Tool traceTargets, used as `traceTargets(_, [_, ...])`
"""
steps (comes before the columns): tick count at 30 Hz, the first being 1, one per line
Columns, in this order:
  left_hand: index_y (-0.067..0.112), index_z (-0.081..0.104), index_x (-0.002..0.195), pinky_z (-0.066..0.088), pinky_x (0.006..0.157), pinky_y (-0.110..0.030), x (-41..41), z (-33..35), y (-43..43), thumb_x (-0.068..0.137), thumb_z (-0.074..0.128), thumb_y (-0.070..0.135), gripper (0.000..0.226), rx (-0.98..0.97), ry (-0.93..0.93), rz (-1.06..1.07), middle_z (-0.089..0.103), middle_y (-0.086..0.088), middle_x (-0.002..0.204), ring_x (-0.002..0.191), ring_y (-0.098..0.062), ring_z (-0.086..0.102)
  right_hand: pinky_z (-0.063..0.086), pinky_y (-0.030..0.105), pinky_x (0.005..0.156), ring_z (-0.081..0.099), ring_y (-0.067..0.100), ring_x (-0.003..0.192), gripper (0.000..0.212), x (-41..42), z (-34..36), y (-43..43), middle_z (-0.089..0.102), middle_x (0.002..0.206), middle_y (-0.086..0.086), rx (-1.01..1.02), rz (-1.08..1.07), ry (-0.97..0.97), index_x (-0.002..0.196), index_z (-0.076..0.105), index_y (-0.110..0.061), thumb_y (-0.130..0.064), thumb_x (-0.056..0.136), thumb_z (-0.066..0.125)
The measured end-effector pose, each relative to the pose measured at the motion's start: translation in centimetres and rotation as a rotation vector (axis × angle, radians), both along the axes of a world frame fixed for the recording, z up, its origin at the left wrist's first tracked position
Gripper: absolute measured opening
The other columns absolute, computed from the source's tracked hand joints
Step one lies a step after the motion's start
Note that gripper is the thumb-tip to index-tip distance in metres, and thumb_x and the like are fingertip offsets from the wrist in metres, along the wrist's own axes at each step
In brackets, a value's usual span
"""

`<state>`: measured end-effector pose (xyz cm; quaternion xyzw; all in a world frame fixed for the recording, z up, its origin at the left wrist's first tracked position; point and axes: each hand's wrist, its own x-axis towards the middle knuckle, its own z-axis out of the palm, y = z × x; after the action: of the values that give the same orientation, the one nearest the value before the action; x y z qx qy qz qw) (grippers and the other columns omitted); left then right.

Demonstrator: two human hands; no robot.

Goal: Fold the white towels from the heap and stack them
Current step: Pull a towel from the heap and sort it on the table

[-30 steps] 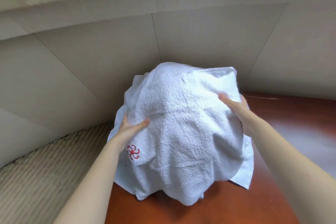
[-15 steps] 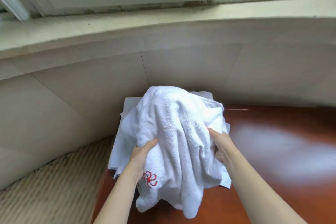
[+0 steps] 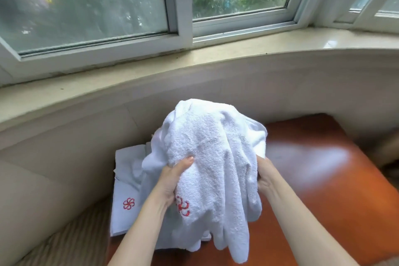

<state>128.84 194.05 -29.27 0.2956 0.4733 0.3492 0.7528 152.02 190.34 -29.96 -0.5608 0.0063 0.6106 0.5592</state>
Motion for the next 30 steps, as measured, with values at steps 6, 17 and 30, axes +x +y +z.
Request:
traceTargets(6, [0.005, 0.062, 0.120, 0.053, 0.089, -0.043, 8.3, 2.2, 1.1, 0.066, 0.075, 0.024, 0.058, 0.037, -0.011, -0.171, 0.069, -0.016, 0.112, 0.105, -0.032, 0.066, 0.050, 0.038, 0.066, 0.054, 0.026, 0.069, 0.012, 7.7, 2.6, -2.0, 0.056, 0.072, 0.013, 0.010, -0.133, -0.047, 0.077, 0.059, -0.004, -0.001, 0.077, 0.071])
traceTargets(17, [0.011, 0.062, 0.122, 0.053, 0.085, -0.035, 22.8, -9.6, 1.9, 0.079, 0.075, 0.026, 0.048, -0.162, 0.087, -0.229, 0.070, -0.008, 0.113, 0.104, -0.024, 0.067, 0.044, 0.019, 0.043, 0.056, 0.008, 0.045, 0.011, 23.6, -5.8, -1.0, 0.063, 0.054, -0.005, -0.190, -0.089, -0.410, 0.082, 0.065, -0.011, -0.008, 0.076, 0.074])
traceTargets(30, [0.029, 0.004, 0.153, 0.031, 0.104, -0.059, 32.0, -20.1, -3.9, 0.083, 0.070, 0.035, 0.096, 0.301, 1.303, -0.321, 0.004, -0.016, 0.158, 0.144, -0.032, 0.012, 0.020, 0.051, 0.114, 0.010, 0.028, 0.145, 0.091, 30.5, -17.4, -4.4, 0.009, 0.159, 0.008, -0.371, 0.620, -1.136, 0.151, 0.007, -0.032, -0.026, 0.082, 0.067])
